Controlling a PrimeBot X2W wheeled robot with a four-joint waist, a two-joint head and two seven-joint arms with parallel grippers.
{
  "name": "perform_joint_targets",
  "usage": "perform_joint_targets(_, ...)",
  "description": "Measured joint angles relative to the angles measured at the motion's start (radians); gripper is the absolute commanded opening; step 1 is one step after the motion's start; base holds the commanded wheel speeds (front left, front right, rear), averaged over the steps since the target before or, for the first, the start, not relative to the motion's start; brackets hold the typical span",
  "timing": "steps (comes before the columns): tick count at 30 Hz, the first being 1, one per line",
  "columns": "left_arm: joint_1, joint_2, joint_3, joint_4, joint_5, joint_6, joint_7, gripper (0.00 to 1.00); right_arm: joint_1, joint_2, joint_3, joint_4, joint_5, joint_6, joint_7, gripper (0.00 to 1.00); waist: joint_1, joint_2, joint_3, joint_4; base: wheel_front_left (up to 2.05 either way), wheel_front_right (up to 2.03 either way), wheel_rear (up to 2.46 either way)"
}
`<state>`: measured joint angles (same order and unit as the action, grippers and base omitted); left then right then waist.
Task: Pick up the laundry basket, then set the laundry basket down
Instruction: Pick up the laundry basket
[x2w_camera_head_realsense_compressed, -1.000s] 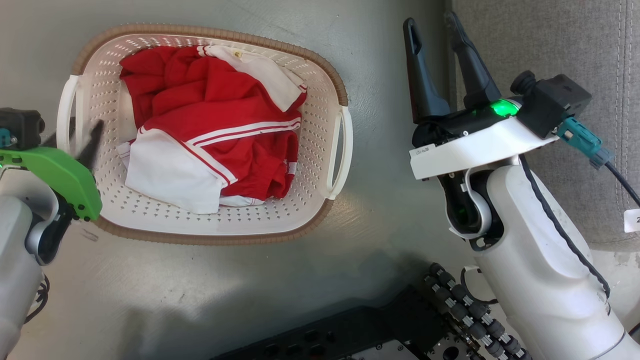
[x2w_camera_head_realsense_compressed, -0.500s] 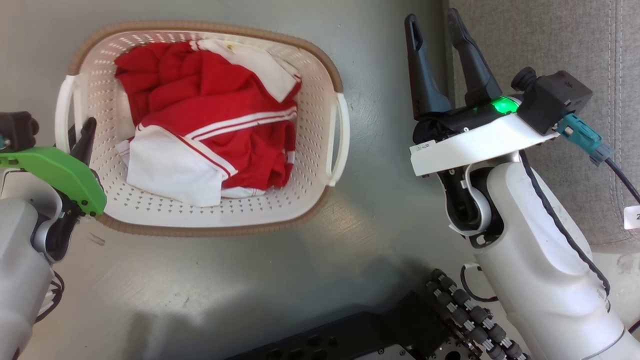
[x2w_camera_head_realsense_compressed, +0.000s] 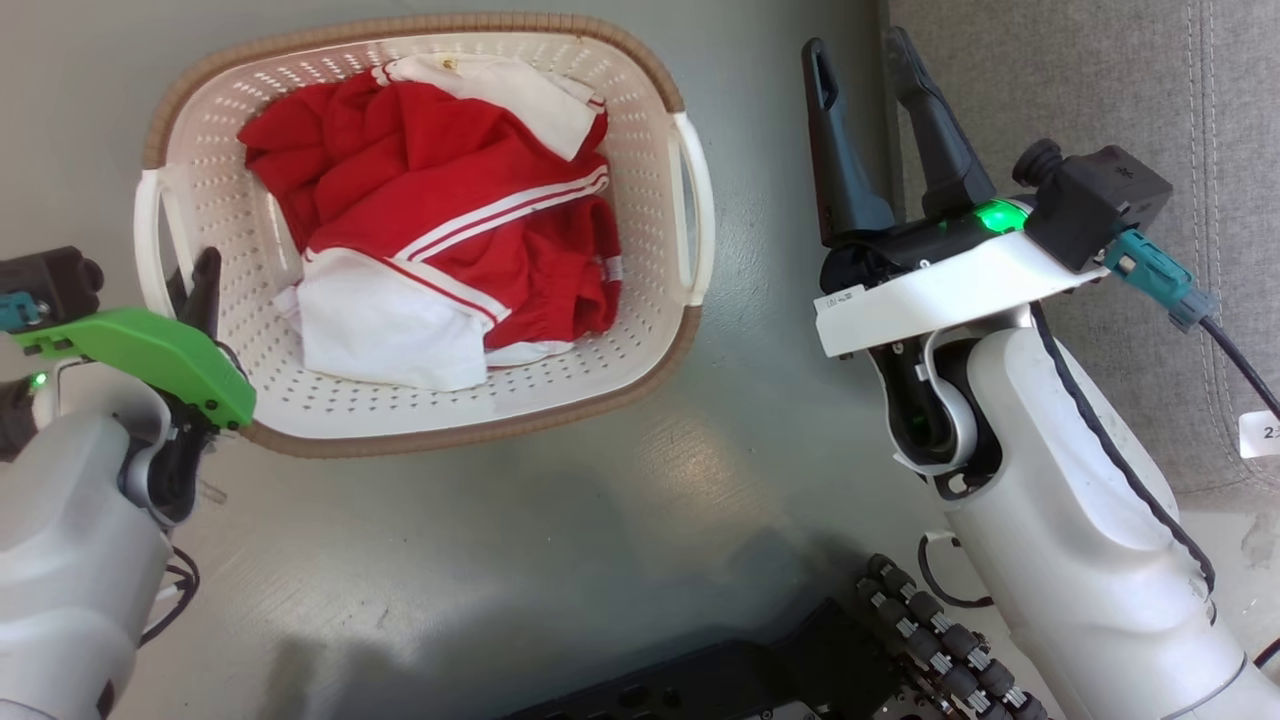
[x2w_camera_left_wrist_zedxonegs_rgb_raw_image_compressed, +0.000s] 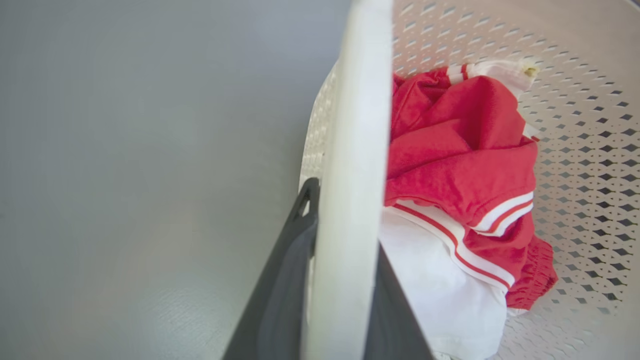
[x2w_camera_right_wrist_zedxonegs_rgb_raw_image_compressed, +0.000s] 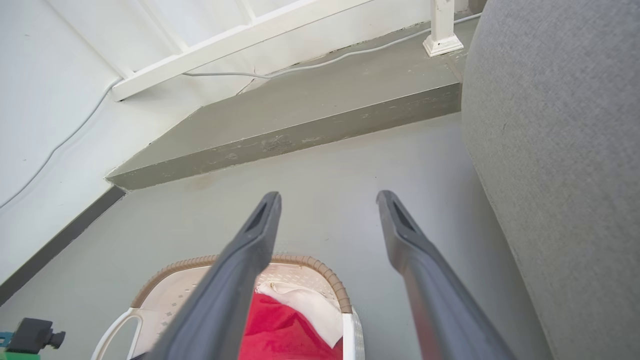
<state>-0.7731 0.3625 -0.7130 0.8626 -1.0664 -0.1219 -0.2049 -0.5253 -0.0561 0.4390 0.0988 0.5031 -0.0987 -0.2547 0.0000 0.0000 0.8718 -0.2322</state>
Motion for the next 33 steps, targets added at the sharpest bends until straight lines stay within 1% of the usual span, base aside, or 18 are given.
perform_joint_targets(3, 0.0, -0.018, 0.002, 0.03, -0.002, 0.0, -0.011, 0.0, 0.0, 0.0, 0.003, 0.0, 0.0, 0.0, 0.0, 1.0, 0.0, 0.0, -0.002, -0.001, 0.0, 0.0, 0.0)
perform_joint_targets(12, -0.001, -0.034, 0.008, 0.091, -0.003, 0.0, -0.017, 0.0, 0.001, 0.0, 0.011, 0.004, 0.0, 0.0, 0.0, 1.0, 0.0, 0.0, 0.0, -0.006, 0.0, 0.0, 0.0)
perform_joint_targets(17, -0.001, -0.047, 0.018, 0.105, -0.029, 0.0, -0.025, 0.0, 0.001, 0.0, 0.015, 0.004, 0.0, 0.0, 0.0, 1.0, 0.0, 0.0, 0.003, -0.009, 0.0, 0.0, 0.0)
perform_joint_targets(22, -0.005, -0.062, 0.019, 0.117, -0.029, 0.0, -0.026, 0.0, 0.001, 0.0, 0.015, 0.004, 0.0, 0.0, 0.0, 1.0, 0.0, 0.0, 0.008, -0.01, 0.0, 0.0, 0.0)
perform_joint_targets(26, -0.006, -0.063, 0.015, 0.125, -0.03, 0.0, -0.027, 0.0, 0.001, 0.0, 0.016, 0.004, 0.0, 0.0, 0.0, 1.0, 0.0, 0.0, 0.012, -0.011, 0.0, 0.0, 0.0)
perform_joint_targets(27, -0.006, -0.064, 0.015, 0.126, -0.031, 0.0, -0.033, 0.13, 0.001, 0.0, 0.016, 0.004, 0.0, 0.0, 0.0, 1.0, 0.0, 0.0, 0.013, -0.011, 0.0, 0.0, 0.0)
perform_joint_targets(28, -0.007, -0.064, 0.015, 0.126, -0.034, 0.0, -0.034, 0.37, 0.001, 0.0, 0.016, 0.004, 0.0, -0.001, 0.0, 1.0, 0.0, 0.0, 0.014, -0.011, 0.0, 0.0, 0.0)
perform_joint_targets(30, -0.009, -0.068, 0.014, 0.126, -0.038, -0.002, -0.034, 1.0, 0.001, 0.0, 0.016, 0.004, 0.0, -0.002, 0.0, 1.0, 0.0, 0.0, 0.015, -0.012, 0.0, 0.0, 0.0)
perform_joint_targets(33, -0.017, -0.076, 0.009, 0.127, -0.039, -0.003, -0.034, 1.0, 0.001, 0.0, 0.016, 0.004, 0.0, -0.002, 0.0, 1.0, 0.0, 0.0, 0.016, -0.011, 0.0, 0.0, 0.0)
